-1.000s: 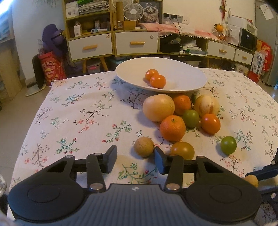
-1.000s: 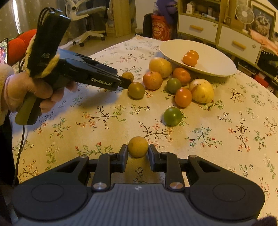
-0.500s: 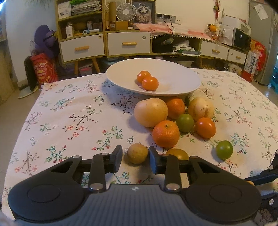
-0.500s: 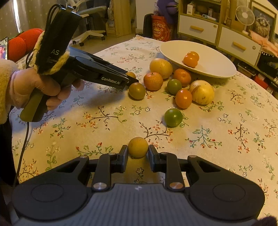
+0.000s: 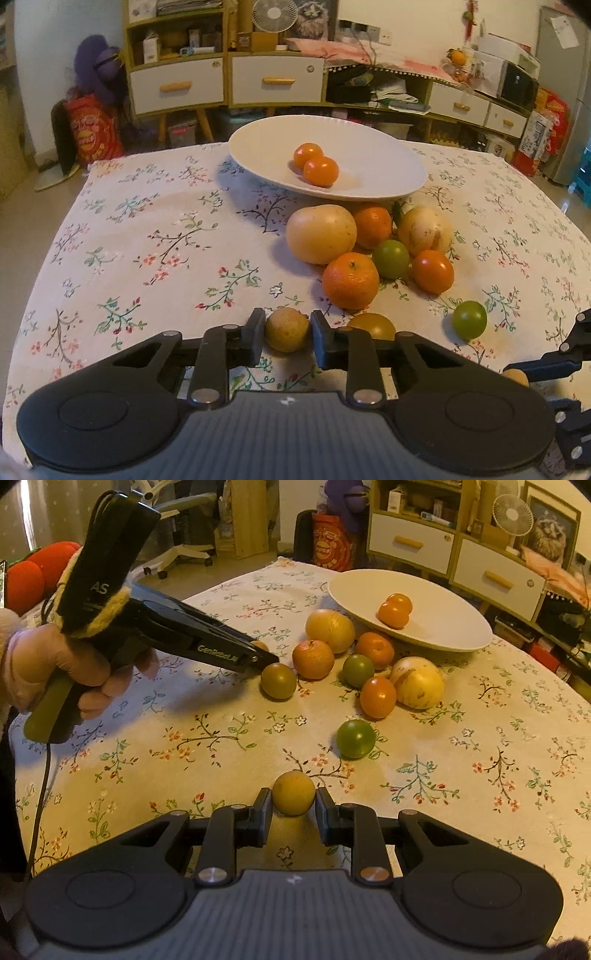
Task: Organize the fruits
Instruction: 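Grasp a brown kiwi with the right tool while the left tool grasps another kiwi, then carry both kiwis over the white plate and open both tools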
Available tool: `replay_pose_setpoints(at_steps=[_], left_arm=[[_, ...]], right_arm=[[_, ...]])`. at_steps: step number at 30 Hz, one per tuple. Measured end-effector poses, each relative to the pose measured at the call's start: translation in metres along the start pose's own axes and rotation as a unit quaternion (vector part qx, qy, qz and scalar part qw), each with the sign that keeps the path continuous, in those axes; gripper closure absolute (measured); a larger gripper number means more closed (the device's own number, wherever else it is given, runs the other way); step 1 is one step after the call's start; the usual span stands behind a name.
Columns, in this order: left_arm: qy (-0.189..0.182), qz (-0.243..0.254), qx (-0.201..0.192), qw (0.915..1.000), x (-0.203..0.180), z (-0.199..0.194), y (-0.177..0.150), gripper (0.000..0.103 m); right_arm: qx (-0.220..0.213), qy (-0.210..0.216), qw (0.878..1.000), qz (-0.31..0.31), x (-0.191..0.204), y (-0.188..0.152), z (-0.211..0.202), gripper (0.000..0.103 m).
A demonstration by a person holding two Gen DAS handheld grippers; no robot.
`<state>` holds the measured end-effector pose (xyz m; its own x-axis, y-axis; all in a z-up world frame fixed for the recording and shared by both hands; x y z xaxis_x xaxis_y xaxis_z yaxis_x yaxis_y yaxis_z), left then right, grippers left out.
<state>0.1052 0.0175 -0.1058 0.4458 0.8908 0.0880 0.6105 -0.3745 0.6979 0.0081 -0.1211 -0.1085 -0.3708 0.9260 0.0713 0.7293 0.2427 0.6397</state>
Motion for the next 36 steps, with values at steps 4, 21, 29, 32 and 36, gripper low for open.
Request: replay_pose_setpoints(at_steps=[4, 21, 29, 32, 36], left_arm=[[0.006, -0.013, 0.008, 0.9999, 0.006, -0.003, 0.002, 0.096], [0.009, -0.098, -0.025, 0.9948, 0.032, -0.012, 0.053, 0.096], [0.010, -0.100, -0.044, 0.9940, 0.026, 0.000, 0.078, 0.096], [0.012, -0.096, -0.049, 0.9941, 0.023, 0.007, 0.085, 0.096], [0.012, -0.091, -0.055, 0.9943, 0.019, 0.017, 0.095, 0.096]], right_arm=[[-0.009, -0.007, 1.000, 0.004, -0.002, 0.008, -0.001, 0.081], [-0.083, -0.049, 0.993, 0.061, -0.039, 0.083, -0.001, 0.081], [-0.102, -0.075, 0.986, 0.105, -0.073, 0.108, 0.013, 0.081], [-0.102, -0.082, 0.984, 0.117, -0.082, 0.114, 0.020, 0.081], [-0.100, -0.088, 0.983, 0.123, -0.088, 0.118, 0.029, 0.081]])
Point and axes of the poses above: each gripper's, at about its wrist camera, not at the fingertips, and z roughly the way its jaws point, x to its left, y to its top, the point moved 6 cm from there along z, roughly the way its jaws point, and after that the axes turned 10 degrees about z, right-handed, at the moved point
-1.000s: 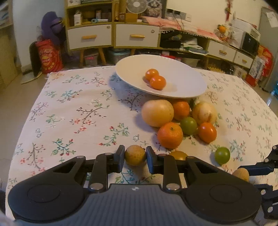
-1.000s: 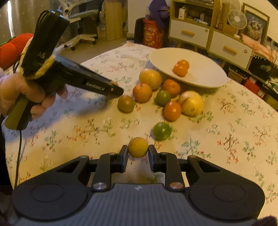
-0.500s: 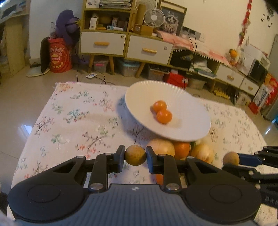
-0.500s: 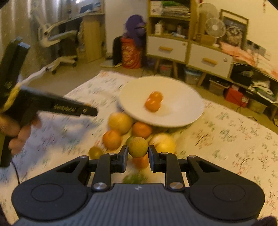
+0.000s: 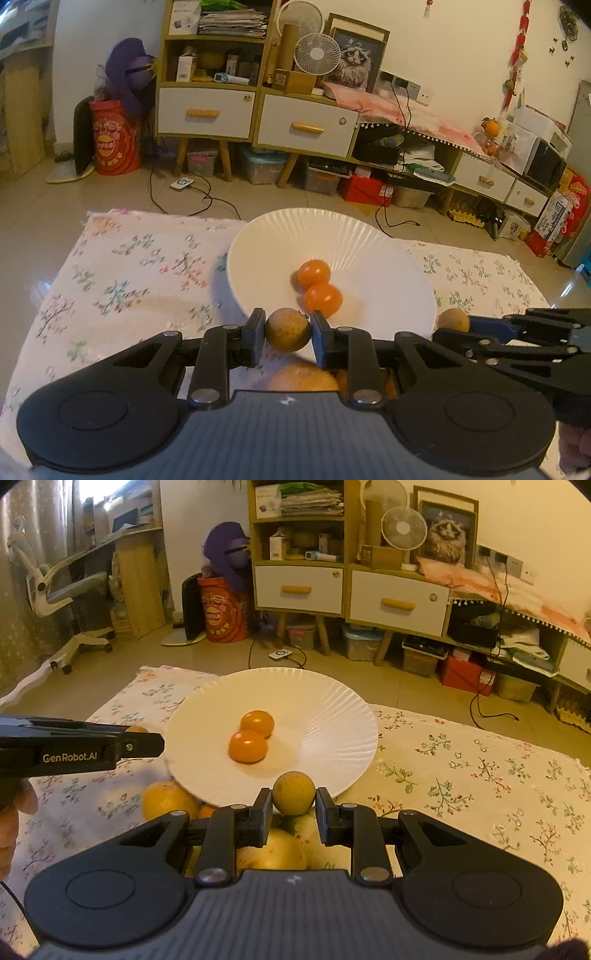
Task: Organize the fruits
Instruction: 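Carry both kiwis over the white plate and open both tools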
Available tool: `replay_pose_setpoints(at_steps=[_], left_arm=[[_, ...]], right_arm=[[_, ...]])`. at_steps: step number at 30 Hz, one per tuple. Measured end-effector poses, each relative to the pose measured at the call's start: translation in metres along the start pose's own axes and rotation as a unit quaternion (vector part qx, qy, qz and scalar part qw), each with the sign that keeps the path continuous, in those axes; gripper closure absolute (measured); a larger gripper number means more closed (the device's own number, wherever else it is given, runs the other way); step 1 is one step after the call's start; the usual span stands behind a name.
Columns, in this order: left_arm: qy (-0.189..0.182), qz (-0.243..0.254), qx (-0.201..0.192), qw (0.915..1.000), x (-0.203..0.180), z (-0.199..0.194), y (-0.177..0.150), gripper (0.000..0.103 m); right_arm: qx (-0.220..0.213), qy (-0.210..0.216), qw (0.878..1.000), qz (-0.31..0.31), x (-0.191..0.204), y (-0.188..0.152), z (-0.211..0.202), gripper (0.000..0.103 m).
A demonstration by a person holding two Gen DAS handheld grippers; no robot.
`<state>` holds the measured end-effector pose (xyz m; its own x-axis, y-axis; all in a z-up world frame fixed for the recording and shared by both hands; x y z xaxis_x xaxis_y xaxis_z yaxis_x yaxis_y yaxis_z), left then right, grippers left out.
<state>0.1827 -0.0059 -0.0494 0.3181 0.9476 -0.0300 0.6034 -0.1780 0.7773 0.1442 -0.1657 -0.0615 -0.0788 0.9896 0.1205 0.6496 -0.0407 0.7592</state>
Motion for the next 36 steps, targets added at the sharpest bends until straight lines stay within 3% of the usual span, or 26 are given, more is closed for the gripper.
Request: replay_pose_setpoints(at_steps=[8, 15, 36], left_arm=[[-0.008, -0.008, -0.005, 0.9999, -0.001, 0.019, 0.010, 0.096], [-0.001, 0.002, 0.016, 0.9999, -0.003, 0.034, 0.004, 0.096], [0.005, 0.029, 0.023, 0.9993, -0.012, 0.039, 0.003, 0.094]], right_arm=[[0.009, 0.009, 1.000, 0.009, -0.002, 0.000, 0.013, 0.081], [0.004, 0.016, 1.000, 0.024, -0.007, 0.008, 0.019, 0.081], [0.012, 0.017, 1.000, 0.011, -0.001, 0.005, 0.026, 0.081]])
Point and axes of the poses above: each gripper's, at about its wrist camera, not at the fingertips, and z roughly the way its jaws point, x to its left, y to its top, the point moved 6 cm from there along z, roughly the way its jaws point, and after that the axes turned 10 degrees about z, right-handed, at the moved point
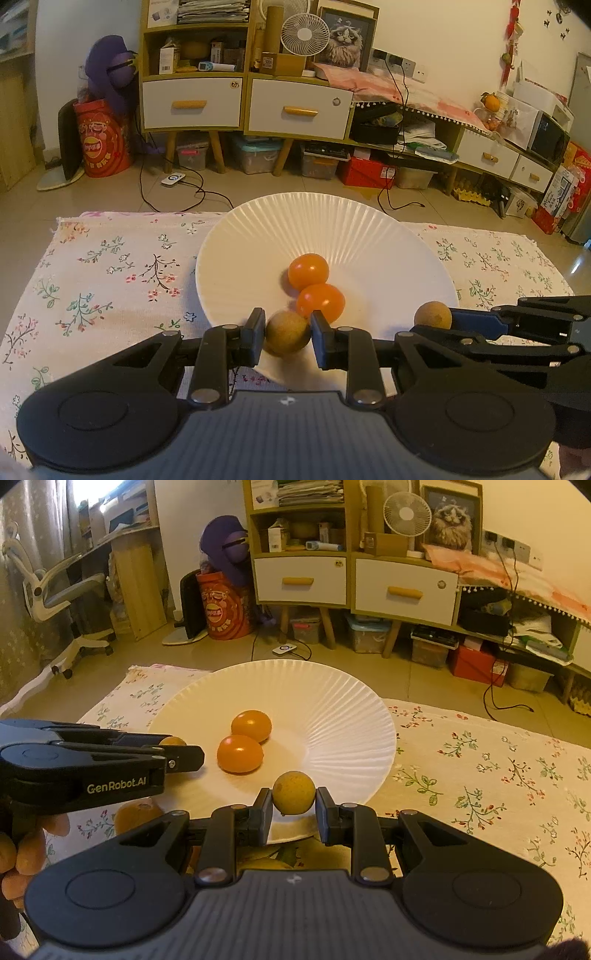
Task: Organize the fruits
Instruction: 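Carry both kiwis over the white plate and open both tools, then withdraw both open tools from the plate toward the remaining fruits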
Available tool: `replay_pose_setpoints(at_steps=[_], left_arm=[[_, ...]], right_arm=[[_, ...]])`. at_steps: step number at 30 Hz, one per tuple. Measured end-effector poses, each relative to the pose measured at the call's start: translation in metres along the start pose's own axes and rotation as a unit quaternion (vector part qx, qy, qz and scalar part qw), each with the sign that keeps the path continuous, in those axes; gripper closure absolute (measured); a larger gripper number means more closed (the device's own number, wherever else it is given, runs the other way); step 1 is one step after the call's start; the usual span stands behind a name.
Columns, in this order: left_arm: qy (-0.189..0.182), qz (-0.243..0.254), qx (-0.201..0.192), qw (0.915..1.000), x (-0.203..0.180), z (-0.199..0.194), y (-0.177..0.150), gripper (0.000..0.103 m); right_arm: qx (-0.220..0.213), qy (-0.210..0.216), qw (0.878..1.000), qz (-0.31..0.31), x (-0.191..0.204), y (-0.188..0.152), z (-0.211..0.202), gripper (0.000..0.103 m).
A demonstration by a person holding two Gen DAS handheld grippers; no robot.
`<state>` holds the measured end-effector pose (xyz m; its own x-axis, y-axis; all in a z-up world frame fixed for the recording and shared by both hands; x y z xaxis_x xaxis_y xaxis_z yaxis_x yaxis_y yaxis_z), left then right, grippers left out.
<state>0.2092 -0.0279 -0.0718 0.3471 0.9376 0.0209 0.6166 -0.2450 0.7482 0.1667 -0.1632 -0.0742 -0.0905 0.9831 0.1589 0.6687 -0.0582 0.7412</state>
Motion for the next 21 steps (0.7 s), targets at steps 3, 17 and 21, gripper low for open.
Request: replay_pose_setpoints(at_steps=[3, 17, 21], left_arm=[[0.002, 0.000, -0.001, 1.0000, 0.000, 0.000, 0.000, 0.094], [0.003, 0.011, 0.000, 0.9999, 0.000, -0.005, 0.000, 0.076], [0.002, 0.018, 0.000, 0.9998, -0.002, -0.010, -0.001, 0.070]], right_arm=[[0.001, 0.000, 1.000, -0.002, 0.000, 0.000, 0.000, 0.081], [0.000, -0.003, 1.000, 0.000, -0.002, 0.000, -0.005, 0.076], [0.001, -0.004, 1.000, -0.001, -0.001, 0.000, -0.008, 0.071]])
Point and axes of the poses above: each gripper's, at about its wrist camera, not at the fingertips, and z roughly the way its jaws point, x to its left, y to its top, the point moved 6 cm from there along z, roughly the way its jaws point, and after that the axes turned 10 degrees about z, right-handed, at the moved point
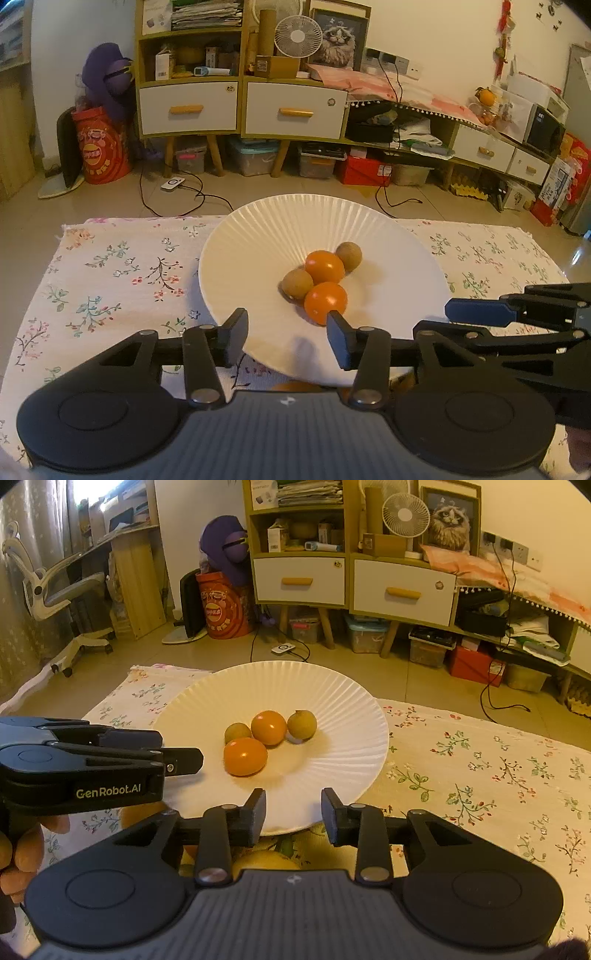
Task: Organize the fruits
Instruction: 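Withdraw both open tools from the plate toward the remaining fruits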
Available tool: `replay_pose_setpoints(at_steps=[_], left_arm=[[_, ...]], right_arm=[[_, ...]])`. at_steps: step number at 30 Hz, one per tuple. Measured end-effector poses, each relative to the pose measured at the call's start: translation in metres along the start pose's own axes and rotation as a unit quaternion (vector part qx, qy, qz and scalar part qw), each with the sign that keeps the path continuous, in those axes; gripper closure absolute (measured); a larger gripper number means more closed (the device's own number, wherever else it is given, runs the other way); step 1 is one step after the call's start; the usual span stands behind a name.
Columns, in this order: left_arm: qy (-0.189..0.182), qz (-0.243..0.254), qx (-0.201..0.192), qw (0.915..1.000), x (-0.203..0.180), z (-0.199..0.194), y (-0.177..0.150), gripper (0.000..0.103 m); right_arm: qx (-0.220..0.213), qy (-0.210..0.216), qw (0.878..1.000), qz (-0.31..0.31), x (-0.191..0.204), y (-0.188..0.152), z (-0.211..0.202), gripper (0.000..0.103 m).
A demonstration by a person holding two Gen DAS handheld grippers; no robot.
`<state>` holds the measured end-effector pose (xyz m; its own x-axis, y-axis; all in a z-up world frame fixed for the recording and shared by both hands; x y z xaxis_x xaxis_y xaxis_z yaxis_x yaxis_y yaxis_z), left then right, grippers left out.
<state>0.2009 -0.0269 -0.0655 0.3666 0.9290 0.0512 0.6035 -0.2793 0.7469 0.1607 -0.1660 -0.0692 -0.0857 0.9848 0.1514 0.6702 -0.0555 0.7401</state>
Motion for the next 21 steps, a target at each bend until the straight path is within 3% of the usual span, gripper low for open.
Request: replay_pose_setpoints(at_steps=[9, 16, 21], left_arm=[[-0.003, 0.013, 0.006, 0.9999, 0.001, -0.019, -0.008, 0.058], [-0.010, 0.017, 0.013, 0.9997, 0.002, -0.035, -0.017, 0.047], [-0.009, 0.028, 0.014, 0.9995, -0.001, -0.045, -0.021, 0.032]], right_arm=[[-0.005, -0.007, 1.000, -0.017, 0.004, -0.005, -0.019, 0.049], [-0.007, -0.012, 1.000, -0.022, 0.007, -0.009, -0.036, 0.038], [-0.006, -0.012, 0.999, -0.032, 0.010, -0.014, -0.045, 0.028]])
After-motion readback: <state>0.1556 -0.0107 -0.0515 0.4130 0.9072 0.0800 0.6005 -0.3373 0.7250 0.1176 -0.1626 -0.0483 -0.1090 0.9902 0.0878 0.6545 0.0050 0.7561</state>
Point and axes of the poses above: each gripper's, at about its wrist camera, not at the fingertips, and z roughly the way its jaws point, x to its left, y to its top, the point moved 6 cm from there along z, roughly the way its jaws point, and after that the axes turned 10 degrees about z, right-handed, at the moved point
